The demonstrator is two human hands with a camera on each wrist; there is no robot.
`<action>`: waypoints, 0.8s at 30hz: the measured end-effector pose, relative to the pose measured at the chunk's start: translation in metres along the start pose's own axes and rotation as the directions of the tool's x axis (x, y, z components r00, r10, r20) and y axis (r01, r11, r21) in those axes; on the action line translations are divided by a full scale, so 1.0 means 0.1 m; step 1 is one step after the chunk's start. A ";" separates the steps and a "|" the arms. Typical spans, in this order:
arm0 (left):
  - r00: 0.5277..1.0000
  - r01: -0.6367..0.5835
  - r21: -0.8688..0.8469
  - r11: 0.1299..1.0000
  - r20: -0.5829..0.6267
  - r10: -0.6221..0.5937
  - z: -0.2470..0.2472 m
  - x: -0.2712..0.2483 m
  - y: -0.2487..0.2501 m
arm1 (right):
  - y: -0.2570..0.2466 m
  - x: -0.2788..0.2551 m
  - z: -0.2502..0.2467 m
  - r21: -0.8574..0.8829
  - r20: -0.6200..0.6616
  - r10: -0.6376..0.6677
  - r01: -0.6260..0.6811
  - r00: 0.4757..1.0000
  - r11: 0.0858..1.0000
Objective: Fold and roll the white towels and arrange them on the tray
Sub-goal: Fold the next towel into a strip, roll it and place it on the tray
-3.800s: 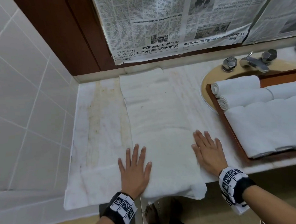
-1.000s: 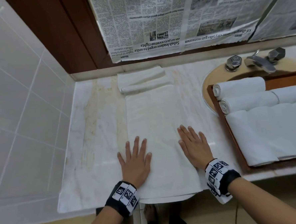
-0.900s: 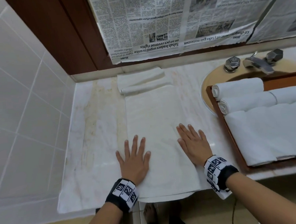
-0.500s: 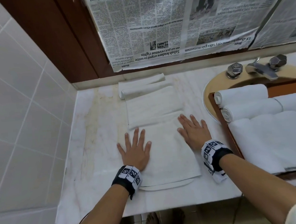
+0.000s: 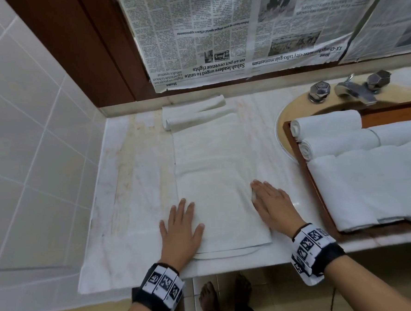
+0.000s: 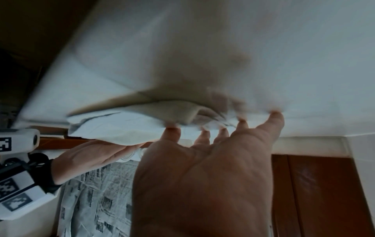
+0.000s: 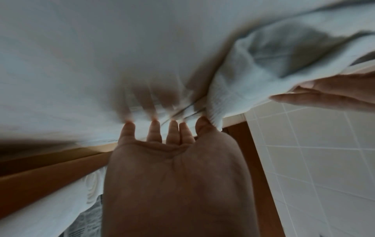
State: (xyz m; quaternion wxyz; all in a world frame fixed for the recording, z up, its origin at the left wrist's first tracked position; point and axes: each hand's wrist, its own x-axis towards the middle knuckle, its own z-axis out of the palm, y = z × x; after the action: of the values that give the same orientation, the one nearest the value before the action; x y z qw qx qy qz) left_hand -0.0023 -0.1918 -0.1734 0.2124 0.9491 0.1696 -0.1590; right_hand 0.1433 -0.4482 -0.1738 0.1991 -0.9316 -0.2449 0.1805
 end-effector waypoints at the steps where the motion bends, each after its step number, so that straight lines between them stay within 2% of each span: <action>1: 0.999 -0.016 -0.018 1.000 -0.030 0.015 0.00 -0.07 -0.01 | 0.00 -0.07 0.01 0.040 -0.018 -0.022 0.023 1.000 0.999; 4: 0.994 -0.027 -0.110 0.994 -0.110 0.015 -0.03 -0.24 -0.06 | -0.05 -0.27 0.05 0.123 -0.093 -0.103 0.114 0.990 0.986; 7: 0.997 -0.069 -0.173 0.983 -0.052 0.061 -0.04 -0.34 -0.17 | -0.15 -0.47 0.07 0.125 -0.095 -0.137 0.148 0.986 0.981; 11: 0.985 -0.172 -0.184 0.968 -0.009 0.173 -0.03 -0.40 -0.30 | -0.26 -0.65 0.10 0.114 -0.066 -0.129 0.136 0.989 0.984; 17: 0.962 -0.267 -0.168 0.949 -0.100 0.253 -0.01 -0.45 -0.37 | -0.28 -0.88 0.20 0.052 0.026 -0.046 0.045 0.999 0.998; 24: 0.973 -0.225 -0.177 0.958 -0.089 0.212 -0.06 -0.45 -0.38 | -0.30 -1.05 0.30 0.098 -0.175 0.032 -0.015 0.984 0.995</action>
State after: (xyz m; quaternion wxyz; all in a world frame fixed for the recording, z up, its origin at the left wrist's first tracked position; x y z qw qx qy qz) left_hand -0.0564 -0.1682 -0.1650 0.3104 0.9430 0.0848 -0.0853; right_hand 0.0333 -0.4705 -0.1606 0.2627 -0.9359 -0.2065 0.1115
